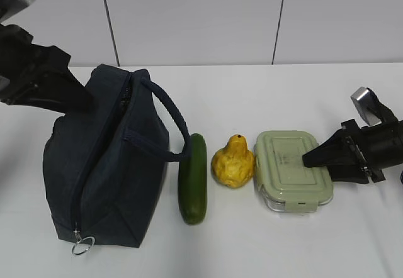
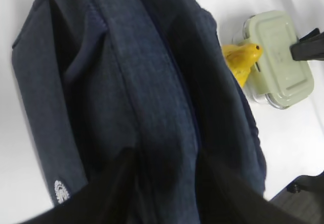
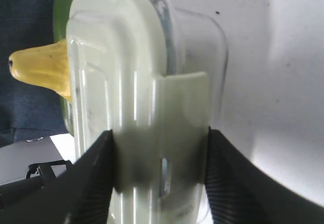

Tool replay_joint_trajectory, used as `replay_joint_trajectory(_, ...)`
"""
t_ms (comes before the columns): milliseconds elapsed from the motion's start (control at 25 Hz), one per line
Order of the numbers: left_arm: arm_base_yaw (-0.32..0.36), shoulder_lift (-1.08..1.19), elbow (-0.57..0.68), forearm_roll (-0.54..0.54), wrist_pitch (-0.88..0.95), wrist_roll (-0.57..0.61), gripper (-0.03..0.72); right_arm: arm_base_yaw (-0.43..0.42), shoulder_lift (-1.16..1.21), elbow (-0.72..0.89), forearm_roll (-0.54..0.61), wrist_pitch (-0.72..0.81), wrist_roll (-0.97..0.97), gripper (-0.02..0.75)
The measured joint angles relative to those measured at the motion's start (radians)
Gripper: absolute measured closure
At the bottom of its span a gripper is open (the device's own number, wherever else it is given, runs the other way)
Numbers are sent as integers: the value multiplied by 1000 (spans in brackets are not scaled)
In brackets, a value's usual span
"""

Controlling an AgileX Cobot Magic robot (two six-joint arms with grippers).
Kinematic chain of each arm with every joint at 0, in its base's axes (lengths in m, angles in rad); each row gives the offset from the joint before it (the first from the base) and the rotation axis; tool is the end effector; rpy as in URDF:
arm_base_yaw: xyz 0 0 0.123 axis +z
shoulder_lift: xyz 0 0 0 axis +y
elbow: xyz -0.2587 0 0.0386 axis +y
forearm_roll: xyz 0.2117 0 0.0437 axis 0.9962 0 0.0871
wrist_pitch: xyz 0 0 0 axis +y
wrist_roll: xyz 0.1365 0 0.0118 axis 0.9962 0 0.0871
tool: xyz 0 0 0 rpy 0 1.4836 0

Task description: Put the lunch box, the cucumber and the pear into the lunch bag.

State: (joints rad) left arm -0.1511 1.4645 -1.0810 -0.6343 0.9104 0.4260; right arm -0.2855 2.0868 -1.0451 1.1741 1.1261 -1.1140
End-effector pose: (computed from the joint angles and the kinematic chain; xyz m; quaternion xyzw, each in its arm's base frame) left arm 0.2656 -0.1053 0.2377 0.1283 0.9366 -0.2507 0.2083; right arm 0.3208 0.0248 0.0926 0.0022 0.8811 0.4594 0.1123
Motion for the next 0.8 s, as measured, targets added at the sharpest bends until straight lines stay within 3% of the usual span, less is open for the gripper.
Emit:
replay_joint_trajectory(400, -5, 50, 0, 17, -24, 0, 456, 0, 0, 0, 0, 0, 0, 352)
replay_joint_trajectory(800, -5, 50, -10, 11, 11, 0, 669, 0, 0, 0, 2, 0, 0, 352)
